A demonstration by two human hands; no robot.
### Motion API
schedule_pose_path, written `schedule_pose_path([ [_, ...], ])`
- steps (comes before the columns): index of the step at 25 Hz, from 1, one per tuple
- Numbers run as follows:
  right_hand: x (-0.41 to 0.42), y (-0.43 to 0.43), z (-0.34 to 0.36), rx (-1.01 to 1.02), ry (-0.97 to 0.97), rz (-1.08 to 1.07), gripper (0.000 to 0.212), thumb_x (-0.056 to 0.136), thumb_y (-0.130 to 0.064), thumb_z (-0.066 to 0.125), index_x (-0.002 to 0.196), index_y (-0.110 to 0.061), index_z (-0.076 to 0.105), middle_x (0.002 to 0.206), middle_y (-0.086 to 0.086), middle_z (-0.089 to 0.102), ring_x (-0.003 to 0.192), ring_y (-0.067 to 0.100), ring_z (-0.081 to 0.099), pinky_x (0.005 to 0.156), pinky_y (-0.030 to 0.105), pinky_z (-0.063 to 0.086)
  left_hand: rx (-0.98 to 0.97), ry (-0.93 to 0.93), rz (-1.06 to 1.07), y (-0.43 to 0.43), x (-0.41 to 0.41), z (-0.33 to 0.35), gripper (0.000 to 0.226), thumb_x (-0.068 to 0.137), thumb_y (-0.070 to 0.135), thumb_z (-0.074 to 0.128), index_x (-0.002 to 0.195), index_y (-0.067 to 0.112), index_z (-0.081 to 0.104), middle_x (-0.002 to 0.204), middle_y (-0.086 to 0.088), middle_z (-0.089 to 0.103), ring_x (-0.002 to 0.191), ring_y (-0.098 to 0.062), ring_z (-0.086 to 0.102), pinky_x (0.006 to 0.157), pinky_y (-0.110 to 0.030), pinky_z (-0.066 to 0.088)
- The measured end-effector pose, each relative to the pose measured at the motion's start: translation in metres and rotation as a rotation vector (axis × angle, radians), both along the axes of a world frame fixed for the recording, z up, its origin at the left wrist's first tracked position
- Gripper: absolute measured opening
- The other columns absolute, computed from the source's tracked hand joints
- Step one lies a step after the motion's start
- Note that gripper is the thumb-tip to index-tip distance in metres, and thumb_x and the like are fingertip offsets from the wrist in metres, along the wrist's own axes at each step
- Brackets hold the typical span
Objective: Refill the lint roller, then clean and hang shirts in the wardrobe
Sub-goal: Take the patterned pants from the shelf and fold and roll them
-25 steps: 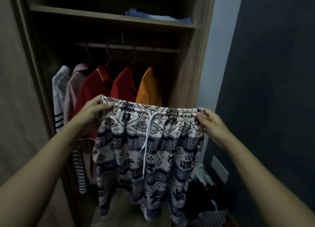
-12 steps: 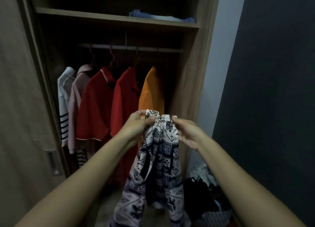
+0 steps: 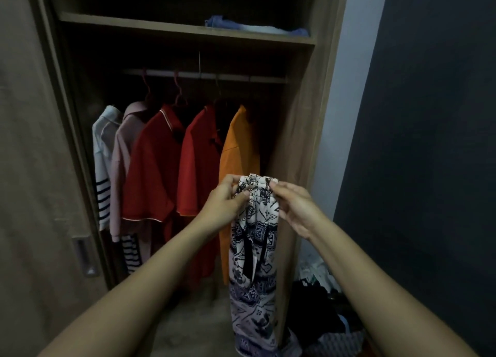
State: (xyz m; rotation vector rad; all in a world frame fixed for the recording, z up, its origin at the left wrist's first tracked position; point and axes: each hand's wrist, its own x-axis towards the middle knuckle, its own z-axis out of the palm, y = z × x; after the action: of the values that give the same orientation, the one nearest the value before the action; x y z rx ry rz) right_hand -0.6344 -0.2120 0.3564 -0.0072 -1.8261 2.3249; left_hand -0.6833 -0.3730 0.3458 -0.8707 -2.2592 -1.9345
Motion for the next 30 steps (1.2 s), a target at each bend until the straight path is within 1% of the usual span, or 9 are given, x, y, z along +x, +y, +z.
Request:
schedule_pose_path([
  [3, 0.003, 0.003, -0.001, 0.043, 0.007, 0.024, 0.011, 0.091, -0.018, 0.056, 0.086, -0.012, 0.062, 0.065, -0.004, 0.066, 0.063, 0.009, 0.062, 0.055, 0.019, 0.053, 0.015, -0.030, -0.042, 0.001, 0.002, 0.000, 0.017, 0.093, 0.009, 0.054, 0.102, 0.024, 0.052, 0.096, -0.003, 0.068, 0.094, -0.018, 0.065, 0.091, -0.044, 0.052],
  [7, 0.007, 0.005, -0.007, 0.128, -0.056, 0.079, 0.027, 0.095, -0.029, 0.048, 0.109, -0.012, 0.064, 0.093, 0.003, 0.069, 0.085, 0.015, 0.066, 0.074, 0.028, 0.056, 0.173, -0.260, -0.149, 0.004, 0.007, 0.000, 0.025, 0.092, 0.008, 0.055, 0.117, 0.006, 0.051, 0.095, -0.007, 0.070, 0.093, -0.022, 0.066, 0.089, -0.043, 0.050],
  [12, 0.006, 0.006, -0.014, 0.307, 0.088, -0.097, 0.011, 0.084, -0.017, 0.065, 0.089, -0.025, 0.071, 0.111, 0.008, 0.065, 0.095, 0.018, 0.061, 0.089, 0.033, 0.050, 0.206, -0.299, -0.250, 0.009, 0.019, -0.001, 0.051, 0.074, 0.025, 0.073, 0.116, 0.007, 0.051, 0.100, -0.012, 0.072, 0.094, -0.025, 0.069, 0.087, -0.037, 0.053],
  [16, 0.012, 0.009, -0.016, 0.559, 0.254, -0.257, 0.016, 0.078, -0.011, 0.071, 0.088, -0.023, 0.068, 0.102, 0.002, 0.061, 0.092, 0.008, 0.058, 0.084, 0.019, 0.047, 0.202, -0.276, -0.181, 0.014, 0.019, -0.004, 0.029, 0.085, 0.012, 0.066, 0.110, 0.004, 0.054, 0.087, -0.009, 0.072, 0.082, -0.022, 0.069, 0.080, -0.034, 0.054],
  [19, 0.012, 0.015, -0.024, 0.721, 0.283, -0.338, 0.030, 0.070, -0.037, 0.076, 0.096, -0.039, 0.063, 0.108, -0.007, 0.058, 0.106, 0.011, 0.053, 0.095, 0.036, 0.044, 0.204, -0.318, -0.189, 0.016, 0.021, -0.006, 0.019, 0.090, 0.012, 0.058, 0.107, 0.004, 0.056, 0.085, -0.008, 0.070, 0.080, -0.020, 0.068, 0.076, -0.032, 0.054],
  [22, 0.012, 0.016, -0.025, 0.785, 0.251, -0.402, 0.061, 0.055, -0.073, 0.065, 0.111, -0.054, 0.050, 0.122, -0.015, 0.049, 0.120, 0.013, 0.044, 0.103, 0.049, 0.037, 0.241, -0.313, -0.279, 0.014, 0.025, -0.002, 0.037, 0.077, 0.028, 0.070, 0.104, 0.007, 0.056, 0.083, -0.005, 0.070, 0.078, -0.019, 0.067, 0.072, -0.029, 0.054],
  [27, 0.014, 0.021, -0.017, 0.678, 0.058, -0.350, 0.119, 0.043, -0.072, 0.070, 0.142, -0.039, 0.013, 0.150, 0.004, 0.025, 0.136, 0.022, 0.029, 0.111, 0.046, 0.030, 0.266, -0.316, -0.218, 0.014, 0.019, 0.000, 0.012, 0.085, 0.012, 0.064, 0.096, 0.009, 0.059, 0.083, -0.013, 0.065, 0.073, -0.024, 0.063, 0.066, -0.032, 0.050],
  [28, 0.016, 0.024, -0.018, 0.634, 0.003, -0.273, 0.121, 0.042, -0.071, 0.070, 0.143, -0.038, 0.011, 0.151, 0.008, 0.024, 0.137, 0.025, 0.029, 0.112, 0.048, 0.028, 0.294, -0.341, -0.240, 0.014, 0.020, 0.002, 0.010, 0.086, 0.009, 0.060, 0.096, 0.009, 0.059, 0.082, -0.013, 0.065, 0.071, -0.024, 0.062, 0.064, -0.031, 0.049],
  [30, 0.019, 0.031, -0.021, 0.455, -0.017, -0.108, 0.114, 0.042, -0.070, 0.075, 0.139, -0.033, 0.030, 0.143, 0.012, 0.042, 0.129, 0.030, 0.044, 0.107, 0.051, 0.036, 0.344, -0.376, -0.275, 0.010, 0.019, 0.005, 0.014, 0.090, 0.003, 0.050, 0.100, 0.005, 0.059, 0.079, -0.010, 0.067, 0.067, -0.019, 0.064, 0.059, -0.026, 0.054],
])
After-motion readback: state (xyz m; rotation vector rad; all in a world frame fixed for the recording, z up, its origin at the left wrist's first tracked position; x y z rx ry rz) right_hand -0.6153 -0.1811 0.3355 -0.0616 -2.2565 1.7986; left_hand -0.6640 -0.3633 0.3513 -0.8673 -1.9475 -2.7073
